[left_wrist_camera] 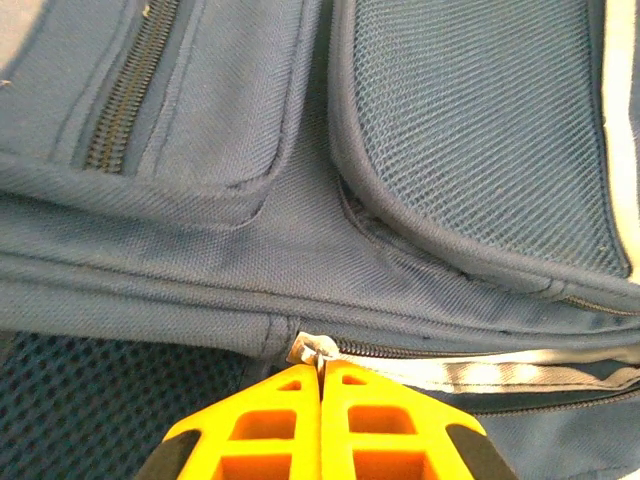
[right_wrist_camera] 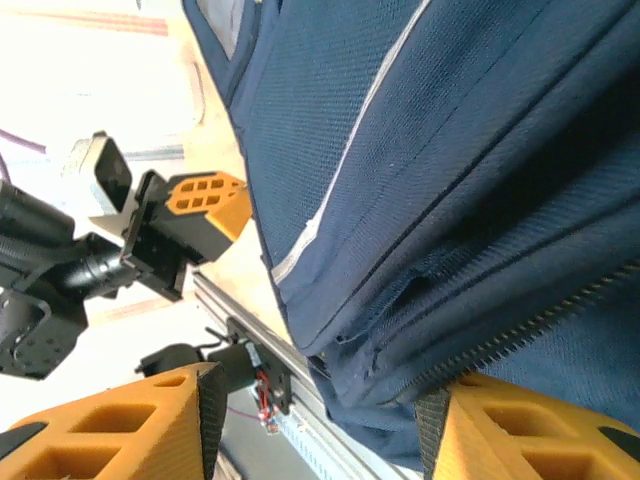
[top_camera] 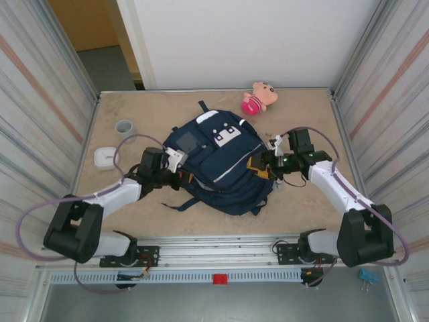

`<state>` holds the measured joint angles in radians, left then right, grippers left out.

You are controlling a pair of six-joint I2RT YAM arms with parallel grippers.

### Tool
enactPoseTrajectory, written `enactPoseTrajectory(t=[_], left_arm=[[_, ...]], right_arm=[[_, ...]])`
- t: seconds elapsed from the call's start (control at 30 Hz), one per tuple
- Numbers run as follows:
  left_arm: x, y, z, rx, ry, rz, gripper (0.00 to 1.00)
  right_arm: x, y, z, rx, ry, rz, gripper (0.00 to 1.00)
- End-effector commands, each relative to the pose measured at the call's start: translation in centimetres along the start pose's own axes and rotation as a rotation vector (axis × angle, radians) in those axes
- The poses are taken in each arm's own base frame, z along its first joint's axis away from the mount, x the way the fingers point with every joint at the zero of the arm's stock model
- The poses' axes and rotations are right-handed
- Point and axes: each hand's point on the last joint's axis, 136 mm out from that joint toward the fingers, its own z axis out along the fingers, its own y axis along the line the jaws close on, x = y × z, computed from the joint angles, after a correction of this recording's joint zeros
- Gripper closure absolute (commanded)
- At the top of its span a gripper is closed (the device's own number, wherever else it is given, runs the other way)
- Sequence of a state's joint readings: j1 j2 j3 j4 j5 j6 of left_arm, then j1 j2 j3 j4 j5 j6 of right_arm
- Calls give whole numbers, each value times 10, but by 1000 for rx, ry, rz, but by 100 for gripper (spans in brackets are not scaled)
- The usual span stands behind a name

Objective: Pack books, pencil case, and school supplies into a backpack

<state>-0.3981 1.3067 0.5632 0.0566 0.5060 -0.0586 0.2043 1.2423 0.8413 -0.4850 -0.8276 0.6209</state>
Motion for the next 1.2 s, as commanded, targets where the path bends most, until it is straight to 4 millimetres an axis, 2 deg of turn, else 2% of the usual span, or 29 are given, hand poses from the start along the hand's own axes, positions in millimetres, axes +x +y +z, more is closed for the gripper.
enactPoseTrajectory(t=[0.0, 0.23, 0.4, 0.5, 0.7, 0.8, 0.87, 0.93, 1.0, 1.03, 1.1, 1.17], left_arm=[[-10, -3, -14, -97, 17, 94, 100], [-12, -14, -15, -147, 92, 176, 100], [-9, -31, -11, -107, 116, 176, 100], [-7, -30, -9, -112, 111, 147, 100], [-7, -23, -8, -149, 106, 128, 100], [-9, -23, -8, -151, 101, 123, 100], [-9, -23, -7, -147, 96, 119, 100], [-10, -25, -6, -135, 92, 115, 100], [-11, -27, -6, -125, 87, 109, 100], [-11, -28, -6, -119, 87, 106, 100], [-11, -32, -6, -111, 85, 104, 100], [-9, -37, -6, -97, 90, 103, 100]], right_arm=[[9, -4, -14, 45, -25, 8, 46], [31, 6, -1, -23, 32, 41, 46], [38, -7, 18, -18, 46, 113, 45], [40, -18, 20, 34, 27, 131, 36], [45, -39, 11, 133, -22, 149, 30], [44, -42, 13, 123, -36, 166, 28], [42, -36, 19, 70, -33, 169, 28], [39, -20, 26, -5, -18, 149, 32], [38, -13, 32, -19, -6, 129, 38], [37, -12, 36, -18, 0, 125, 44], [36, -11, 41, -27, 2, 125, 64], [32, -7, 45, -69, -17, 140, 76]])
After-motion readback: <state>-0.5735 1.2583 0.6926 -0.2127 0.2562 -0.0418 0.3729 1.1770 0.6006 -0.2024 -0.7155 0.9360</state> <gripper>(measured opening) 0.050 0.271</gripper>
